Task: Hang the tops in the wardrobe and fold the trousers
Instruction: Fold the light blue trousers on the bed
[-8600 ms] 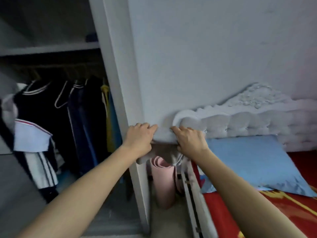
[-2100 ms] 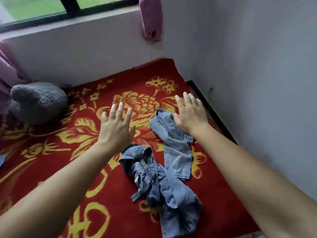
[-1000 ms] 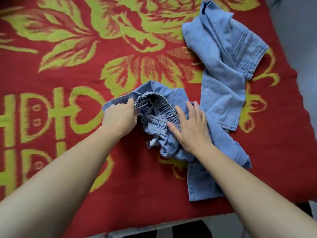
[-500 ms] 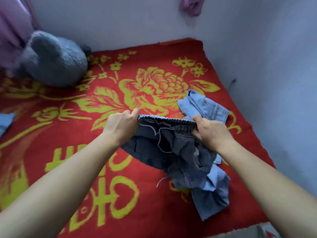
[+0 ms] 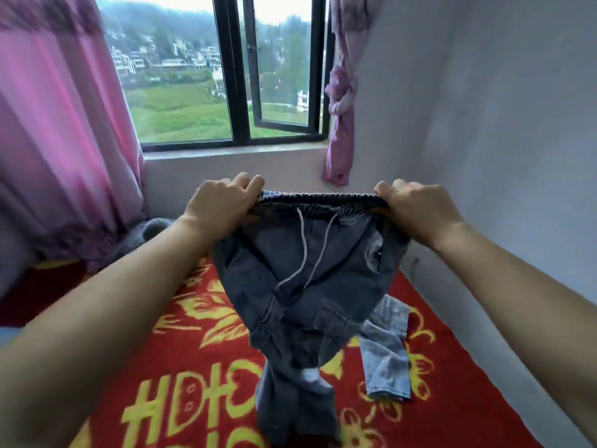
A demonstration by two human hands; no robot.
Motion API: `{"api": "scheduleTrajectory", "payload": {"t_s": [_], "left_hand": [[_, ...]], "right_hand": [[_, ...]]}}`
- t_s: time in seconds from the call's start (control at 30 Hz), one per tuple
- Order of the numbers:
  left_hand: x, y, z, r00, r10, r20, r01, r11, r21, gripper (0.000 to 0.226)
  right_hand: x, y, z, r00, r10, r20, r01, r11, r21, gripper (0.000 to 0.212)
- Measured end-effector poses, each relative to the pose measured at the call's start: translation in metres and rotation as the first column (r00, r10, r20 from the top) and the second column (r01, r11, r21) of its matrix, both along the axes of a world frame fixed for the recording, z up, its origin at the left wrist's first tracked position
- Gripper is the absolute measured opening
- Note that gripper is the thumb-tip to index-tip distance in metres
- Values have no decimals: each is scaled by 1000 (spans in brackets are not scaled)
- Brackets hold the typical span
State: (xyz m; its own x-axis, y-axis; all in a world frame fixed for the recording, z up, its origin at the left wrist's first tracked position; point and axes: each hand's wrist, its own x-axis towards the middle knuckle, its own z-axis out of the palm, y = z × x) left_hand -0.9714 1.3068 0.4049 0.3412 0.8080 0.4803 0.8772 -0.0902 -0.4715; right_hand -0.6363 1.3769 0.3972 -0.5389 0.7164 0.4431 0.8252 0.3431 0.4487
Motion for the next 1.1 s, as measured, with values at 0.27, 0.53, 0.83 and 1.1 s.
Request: {"api": "scheduleTrajectory", "payload": {"t_s": [0.27, 0.53, 0.83, 1.1], "left_hand": [[-8, -80, 76, 984, 170, -50, -164, 981, 101, 27], [33, -156, 54, 975, 223, -10, -223, 969, -106, 21], [44, -187, 73, 943, 322, 88, -320, 947, -38, 17], [4, -146, 137, 967, 229, 110, -254, 878, 407, 33]], "right_hand": [[-2, -39, 61, 992, 111, -55, -105, 989, 106, 18], [25, -88, 35, 949, 299, -104, -305, 951, -52, 85], [23, -105, 67, 943, 317, -103, -305, 945, 119, 26], [3, -85, 152, 918, 310, -247, -262, 942, 207, 68]]}}
